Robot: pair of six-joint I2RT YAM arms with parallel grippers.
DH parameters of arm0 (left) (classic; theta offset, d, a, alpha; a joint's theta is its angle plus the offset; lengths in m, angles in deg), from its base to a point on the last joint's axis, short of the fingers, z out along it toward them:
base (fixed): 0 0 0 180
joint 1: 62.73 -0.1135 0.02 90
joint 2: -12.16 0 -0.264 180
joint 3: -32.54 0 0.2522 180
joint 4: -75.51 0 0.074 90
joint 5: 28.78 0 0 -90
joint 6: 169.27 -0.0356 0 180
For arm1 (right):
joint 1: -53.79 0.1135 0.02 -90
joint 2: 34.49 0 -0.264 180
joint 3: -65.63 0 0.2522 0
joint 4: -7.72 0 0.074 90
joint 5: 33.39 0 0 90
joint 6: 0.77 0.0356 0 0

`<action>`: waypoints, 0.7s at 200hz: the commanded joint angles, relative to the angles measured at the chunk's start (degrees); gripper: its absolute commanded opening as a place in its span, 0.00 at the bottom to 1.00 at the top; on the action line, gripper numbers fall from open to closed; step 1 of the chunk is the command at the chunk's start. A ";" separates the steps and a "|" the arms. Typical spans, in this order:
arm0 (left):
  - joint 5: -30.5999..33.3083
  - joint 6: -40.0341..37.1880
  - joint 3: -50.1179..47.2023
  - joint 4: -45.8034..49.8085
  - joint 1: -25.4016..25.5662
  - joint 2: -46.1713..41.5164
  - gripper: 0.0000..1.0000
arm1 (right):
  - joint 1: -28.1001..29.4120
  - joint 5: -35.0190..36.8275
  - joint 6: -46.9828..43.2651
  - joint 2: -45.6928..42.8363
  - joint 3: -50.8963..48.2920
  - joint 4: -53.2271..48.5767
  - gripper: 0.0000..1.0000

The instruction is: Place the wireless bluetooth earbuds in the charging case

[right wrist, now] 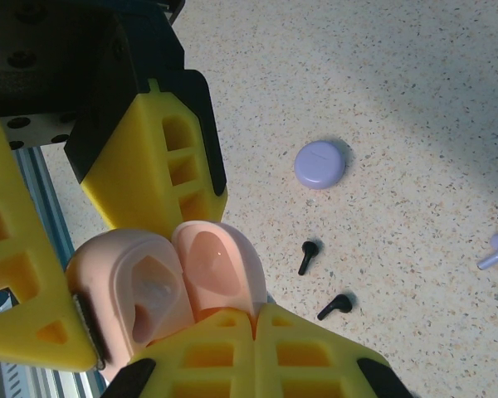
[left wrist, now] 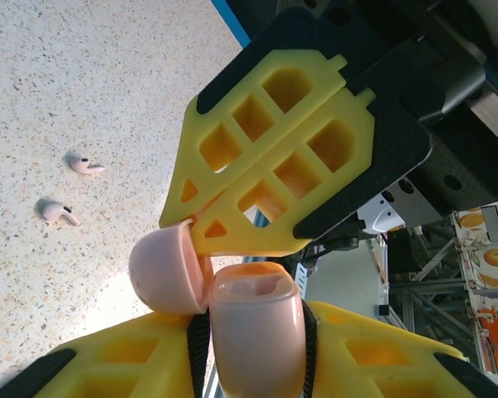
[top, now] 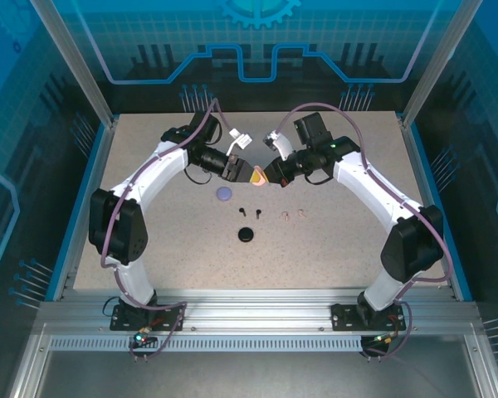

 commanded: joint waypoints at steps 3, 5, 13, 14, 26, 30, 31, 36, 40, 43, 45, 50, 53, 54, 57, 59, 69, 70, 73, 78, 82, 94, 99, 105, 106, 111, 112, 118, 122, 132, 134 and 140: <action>-2.32 0.52 1.13 -0.68 0.41 0.80 0.35 | -0.01 -1.26 -0.10 0.03 1.68 -0.52 0.00; -2.33 0.51 1.14 -0.65 0.49 0.85 0.35 | -0.01 -1.26 -0.08 0.06 1.68 -0.49 0.00; -2.28 0.51 1.25 -0.64 0.70 1.03 0.35 | 0.06 -1.26 -0.08 0.11 1.61 -0.48 0.00; -2.31 0.51 1.24 -0.64 0.71 1.08 0.35 | -0.02 -1.26 -0.06 0.14 1.60 -0.48 0.00; -2.26 0.56 1.30 -0.71 0.88 1.22 0.35 | 0.08 -1.33 -0.05 0.16 1.64 -0.48 0.00; -2.24 0.57 1.31 -0.73 0.90 1.22 0.35 | 0.08 -1.25 -0.06 0.16 1.64 -0.48 0.00; -2.24 0.59 1.31 -0.73 0.90 1.27 0.35 | 0.04 -1.30 -0.10 0.16 1.66 -0.48 0.00; -2.24 0.52 1.35 -0.76 0.98 1.35 0.35 | 0.06 -1.31 -0.06 0.16 1.68 -0.48 0.00; -2.24 0.60 1.33 -0.89 0.99 1.42 0.35 | 0.06 -1.35 -0.09 0.15 1.68 -0.48 0.00; -2.24 0.66 1.35 -0.90 0.99 1.40 0.35 | 0.08 -1.35 -0.13 0.18 1.70 -0.49 0.00; -2.24 0.68 1.39 -0.90 1.03 1.40 0.35 | 0.08 -1.35 -0.13 0.19 1.73 -0.49 0.00; -2.24 0.69 1.34 -0.90 1.07 1.41 0.34 | 0.02 -1.35 -0.07 0.25 1.82 -0.48 0.00; -2.24 0.68 1.46 -0.98 1.01 1.50 0.34 | 0.12 -1.35 -0.13 0.25 1.82 -0.48 0.00; -2.24 0.68 1.47 -0.99 1.04 1.54 0.34 | 0.10 -1.35 -0.09 0.25 1.84 -0.48 0.00; -2.24 0.68 1.45 -0.99 1.07 1.57 0.33 | 0.08 -1.35 -0.12 0.25 1.78 -0.48 0.00; -2.11 0.73 1.44 -0.97 1.08 1.53 0.33 | 0.08 -1.35 -0.07 0.25 1.77 -0.48 0.00; -2.07 0.69 1.44 -0.97 1.06 1.49 0.32 | 0.09 -1.37 -0.06 0.22 1.81 -0.53 0.00; -2.07 0.69 1.42 -0.98 1.07 1.49 0.31 | 0.08 -1.36 -0.06 0.24 1.79 -0.51 0.00; -2.06 0.69 1.48 -0.99 1.01 1.54 0.31 | 0.08 -1.35 -0.05 0.25 1.77 -0.49 0.00; -1.99 0.72 1.53 -0.99 1.08 1.50 0.29 | 0.08 -1.27 -0.08 0.25 1.77 -0.48 0.00; -1.98 0.70 1.50 -0.99 1.08 1.49 0.28 | 0.08 -1.26 -0.09 0.21 1.77 -0.49 0.00; -1.89 0.80 1.47 -1.21 1.03 1.55 0.25 | 0.06 -1.26 -0.14 0.25 1.77 -0.48 0.00; -1.89 0.78 1.42 -1.30 1.08 1.53 0.24 | 0.08 -1.21 -0.14 0.21 1.72 -0.48 0.00; -1.87 0.86 1.47 -1.32 1.08 1.49 0.22 | 0.13 -1.26 -0.14 0.16 1.68 -0.49 0.00; -1.84 0.86 1.43 -1.33 1.03 1.49 0.21 | 0.15 -1.26 -0.14 0.16 1.68 -0.49 0.00; -1.78 0.87 1.47 -1.30 1.07 1.49 0.19 | 0.08 -1.20 -0.11 0.08 1.61 -0.48 0.00; -1.79 0.87 1.44 -1.32 1.07 1.53 0.18 | 0.08 -1.19 -0.08 0.03 1.60 -0.48 0.00; -1.80 0.87 1.47 -1.43 1.08 1.49 0.16 | 0.01 -1.02 -0.06 -0.01 1.59 -0.48 0.00; -1.72 0.87 1.45 -1.43 1.08 1.49 0.13 | 0.01 -0.93 0.03 -0.09 1.59 -0.48 0.00; -1.67 0.87 1.44 -1.55 1.07 1.42 0.07 | -0.01 -0.80 0.19 -0.31 1.52 -0.35 0.00; -1.64 0.87 1.46 -1.59 1.08 1.36 0.06 | -0.07 -0.82 0.23 -0.35 1.51 -0.34 0.00; -1.53 0.95 1.32 -1.71 1.08 1.24 0.02 | -0.14 -0.63 0.58 -0.60 1.42 -0.03 0.00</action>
